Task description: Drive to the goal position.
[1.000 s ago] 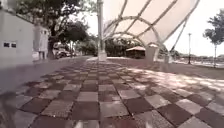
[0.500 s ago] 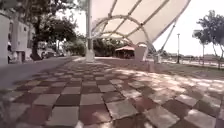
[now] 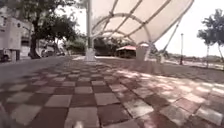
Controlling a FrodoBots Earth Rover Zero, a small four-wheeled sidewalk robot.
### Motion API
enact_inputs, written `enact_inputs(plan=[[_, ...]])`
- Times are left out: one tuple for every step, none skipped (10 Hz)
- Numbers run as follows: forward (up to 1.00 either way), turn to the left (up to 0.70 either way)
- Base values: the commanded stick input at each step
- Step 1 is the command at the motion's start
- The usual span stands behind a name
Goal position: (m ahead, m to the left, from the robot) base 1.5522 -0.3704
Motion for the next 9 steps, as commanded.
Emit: enact_inputs(plan=[[1.00,0.00],[1.00,0.00],[1.00,-0.09],[1.00,-0.27],[1.00,-0.27],[1.00,-0.27],[1.00,-0.27],[1.00,-0.14],[1.00,0.00]])
